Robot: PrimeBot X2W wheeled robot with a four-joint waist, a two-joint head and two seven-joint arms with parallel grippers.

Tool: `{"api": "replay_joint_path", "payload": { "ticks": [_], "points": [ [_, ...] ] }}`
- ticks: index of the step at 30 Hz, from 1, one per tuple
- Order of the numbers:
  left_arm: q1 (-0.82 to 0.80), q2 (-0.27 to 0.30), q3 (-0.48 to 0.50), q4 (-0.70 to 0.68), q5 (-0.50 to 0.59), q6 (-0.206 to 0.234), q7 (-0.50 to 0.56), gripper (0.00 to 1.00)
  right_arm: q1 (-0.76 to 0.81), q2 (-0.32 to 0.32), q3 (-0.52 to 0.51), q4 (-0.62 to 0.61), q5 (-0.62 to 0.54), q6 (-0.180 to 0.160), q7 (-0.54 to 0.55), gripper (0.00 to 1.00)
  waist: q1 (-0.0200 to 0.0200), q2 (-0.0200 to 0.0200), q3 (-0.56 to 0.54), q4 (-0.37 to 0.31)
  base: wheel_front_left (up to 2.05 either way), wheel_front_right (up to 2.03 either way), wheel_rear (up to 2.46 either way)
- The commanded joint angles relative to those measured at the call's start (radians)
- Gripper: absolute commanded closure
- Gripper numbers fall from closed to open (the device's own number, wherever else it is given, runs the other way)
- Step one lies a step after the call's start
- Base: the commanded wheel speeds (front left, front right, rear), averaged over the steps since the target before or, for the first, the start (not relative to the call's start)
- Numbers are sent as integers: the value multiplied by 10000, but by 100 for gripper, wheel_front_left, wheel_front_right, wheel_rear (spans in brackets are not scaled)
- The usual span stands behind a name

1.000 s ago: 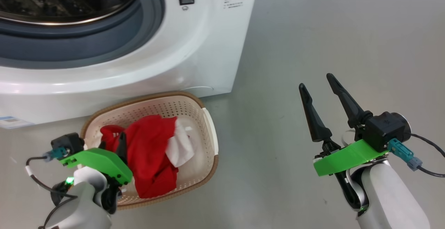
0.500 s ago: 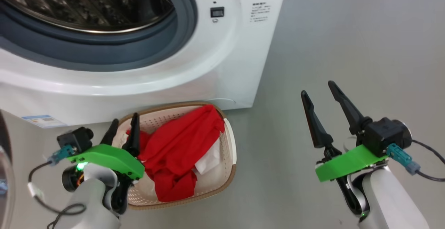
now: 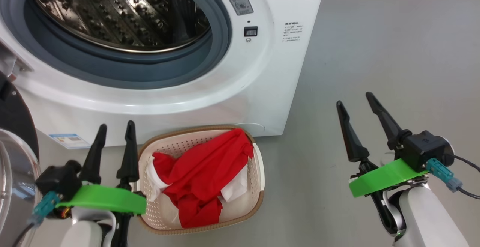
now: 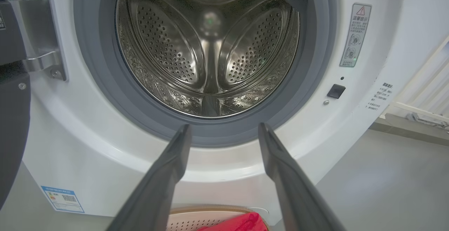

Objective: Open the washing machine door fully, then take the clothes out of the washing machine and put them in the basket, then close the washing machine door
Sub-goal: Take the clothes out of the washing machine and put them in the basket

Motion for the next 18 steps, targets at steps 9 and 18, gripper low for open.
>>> {"api": "replay_joint_path", "payload": {
  "ticks": [9, 18],
  "points": [
    [1317, 18, 930, -2004, 1025, 125, -119, 0, 427, 28, -245, -396, -73, 48, -63, 0, -1, 0, -621, -226, 0, 0, 0],
    [2409, -41, 1339, -2890, 1416, 191, -120, 0, 929, 28, -438, -651, -125, 48, -63, 0, -1, 0, -1171, -506, 0, 0, 0]
  ]
}}
